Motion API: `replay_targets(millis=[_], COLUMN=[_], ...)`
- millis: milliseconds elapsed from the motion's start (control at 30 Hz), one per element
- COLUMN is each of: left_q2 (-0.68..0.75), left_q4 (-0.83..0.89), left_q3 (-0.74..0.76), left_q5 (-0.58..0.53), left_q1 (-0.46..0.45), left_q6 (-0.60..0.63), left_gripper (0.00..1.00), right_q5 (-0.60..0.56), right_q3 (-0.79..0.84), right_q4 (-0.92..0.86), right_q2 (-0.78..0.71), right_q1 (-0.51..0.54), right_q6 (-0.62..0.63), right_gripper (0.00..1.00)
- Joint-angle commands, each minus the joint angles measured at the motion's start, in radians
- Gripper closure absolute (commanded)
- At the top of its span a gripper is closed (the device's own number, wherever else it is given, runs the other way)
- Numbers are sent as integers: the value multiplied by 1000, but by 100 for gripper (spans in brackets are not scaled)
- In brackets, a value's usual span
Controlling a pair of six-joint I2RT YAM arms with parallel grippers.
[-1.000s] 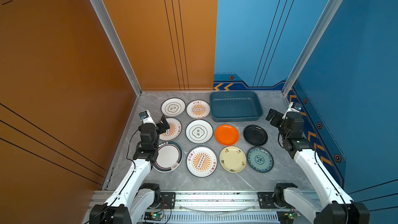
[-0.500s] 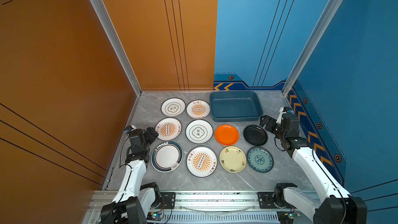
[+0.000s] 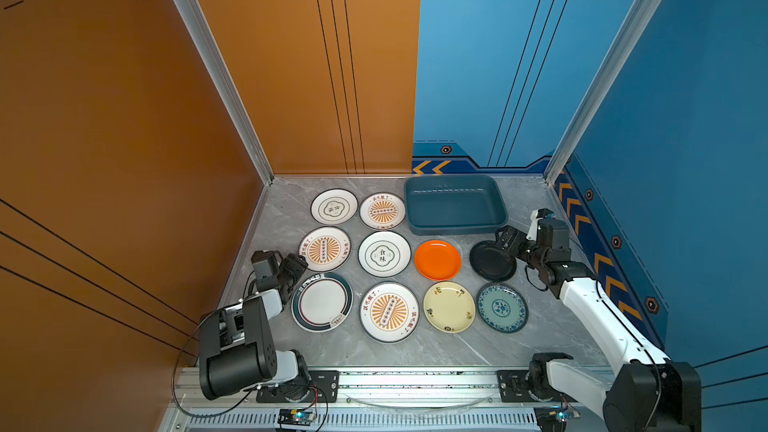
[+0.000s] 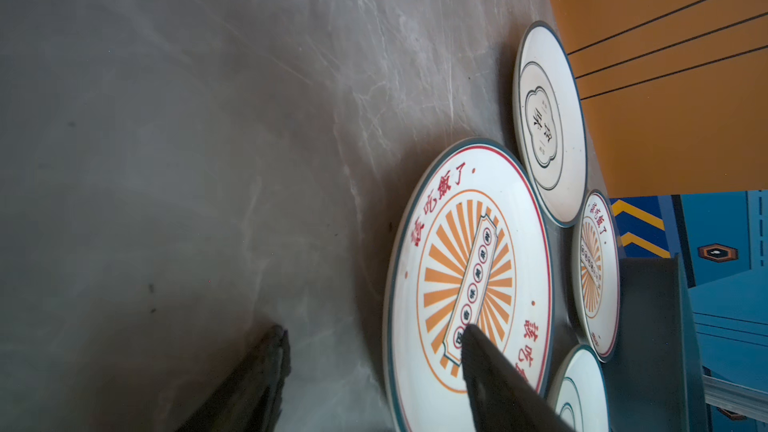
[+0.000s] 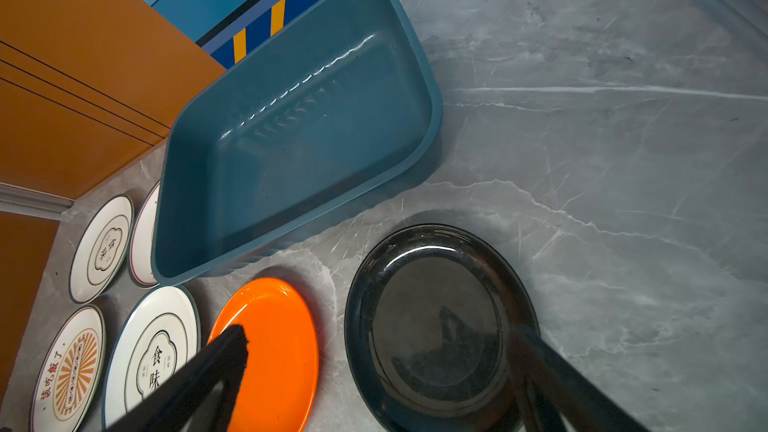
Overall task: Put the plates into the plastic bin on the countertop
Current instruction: 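Grasp the sunburst plate's edge with the left gripper and tilt it up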
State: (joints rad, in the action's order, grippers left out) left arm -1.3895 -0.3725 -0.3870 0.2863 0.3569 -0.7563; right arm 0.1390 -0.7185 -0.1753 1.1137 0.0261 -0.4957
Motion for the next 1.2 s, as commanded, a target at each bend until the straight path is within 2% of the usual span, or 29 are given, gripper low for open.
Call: replay_targets(millis=[0,200,500,600,767,933,1167], left_q2=[-43,-126,-241,-271,-285,-301,-293], left_q4=[-67,-139,-229,-270,-285,-302,-352], left_q3=[-8,-27,-44,-44,-45,-45,-20], left_q5=[66,129,195,216,225,241,252], left_q1=[13,17,16,20,24,29,45], left_q6=[3,3,-12,-25,-32,-39,-55], left_gripper=[36,51,65,72,80,92,100], right_q5=[19,23,20,19,19,15,23], right_q3=[10,3,-6,-12,-27,-32,-33], right_q4=[2,17,30,28,18,20,6], right_q2=[18,58,111,124,137,140,121], right_q1=[8,18,48,56,73,95,134], right_q6=[-6,-9,-16,-14,-14,-22,-24], right_gripper=[1,2,2,3,3,3,3])
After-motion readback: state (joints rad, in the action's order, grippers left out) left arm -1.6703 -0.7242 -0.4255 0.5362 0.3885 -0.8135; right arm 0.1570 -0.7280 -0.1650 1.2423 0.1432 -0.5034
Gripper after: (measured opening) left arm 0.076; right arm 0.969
